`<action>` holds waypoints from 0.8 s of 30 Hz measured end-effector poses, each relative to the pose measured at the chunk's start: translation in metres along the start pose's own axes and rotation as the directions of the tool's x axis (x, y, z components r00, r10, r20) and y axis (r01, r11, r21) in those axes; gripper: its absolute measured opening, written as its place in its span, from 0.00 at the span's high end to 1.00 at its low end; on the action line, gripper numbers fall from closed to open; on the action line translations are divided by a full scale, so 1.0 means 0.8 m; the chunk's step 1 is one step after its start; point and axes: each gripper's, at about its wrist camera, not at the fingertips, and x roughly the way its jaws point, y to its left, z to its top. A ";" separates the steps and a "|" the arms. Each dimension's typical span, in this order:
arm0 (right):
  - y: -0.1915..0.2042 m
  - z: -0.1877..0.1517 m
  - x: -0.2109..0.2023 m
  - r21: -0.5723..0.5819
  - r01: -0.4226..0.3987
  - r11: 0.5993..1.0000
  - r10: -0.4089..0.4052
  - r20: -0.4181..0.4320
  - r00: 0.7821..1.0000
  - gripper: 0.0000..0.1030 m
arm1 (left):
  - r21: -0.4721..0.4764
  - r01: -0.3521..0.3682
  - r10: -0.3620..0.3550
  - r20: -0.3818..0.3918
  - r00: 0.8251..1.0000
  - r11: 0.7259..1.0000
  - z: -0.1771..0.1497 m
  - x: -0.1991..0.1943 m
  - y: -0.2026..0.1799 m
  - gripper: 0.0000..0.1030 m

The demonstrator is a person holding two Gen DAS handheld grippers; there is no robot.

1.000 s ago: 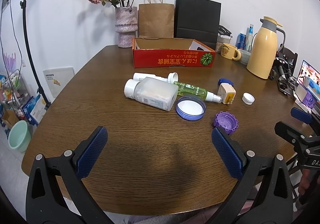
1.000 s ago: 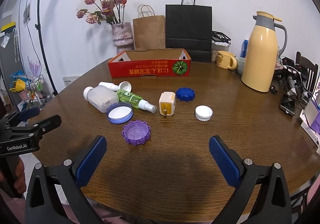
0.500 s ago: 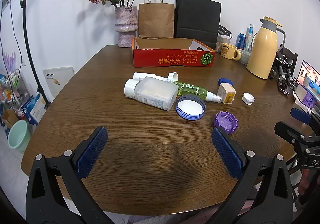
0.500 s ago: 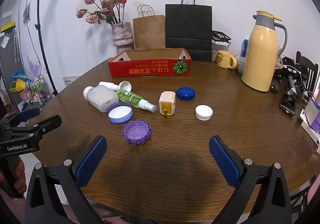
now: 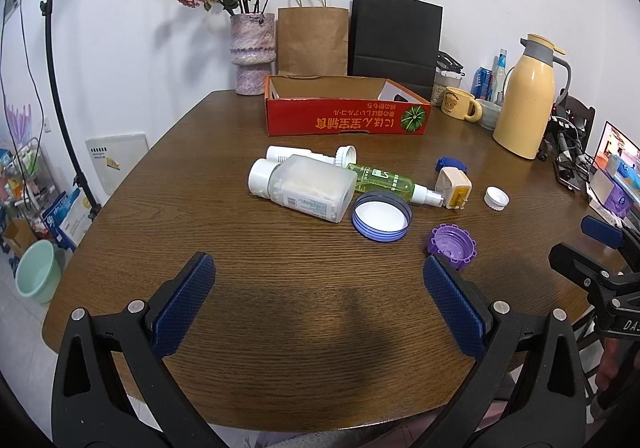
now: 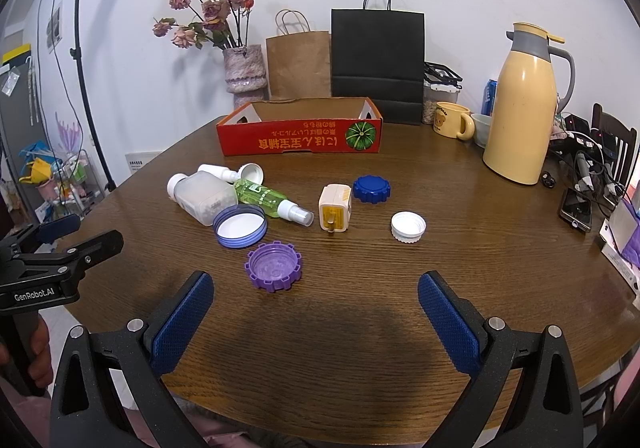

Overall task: Organize rigid objects
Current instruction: 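Grasp the purple cap with the right gripper while the left gripper approaches the blue-rimmed lid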

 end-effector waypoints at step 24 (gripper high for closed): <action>0.035 -0.002 0.118 -0.093 -0.078 0.993 0.057 -0.207 0.977 0.14 | -0.023 0.000 -0.002 -0.056 0.998 1.000 0.026 0.061 0.029 0.00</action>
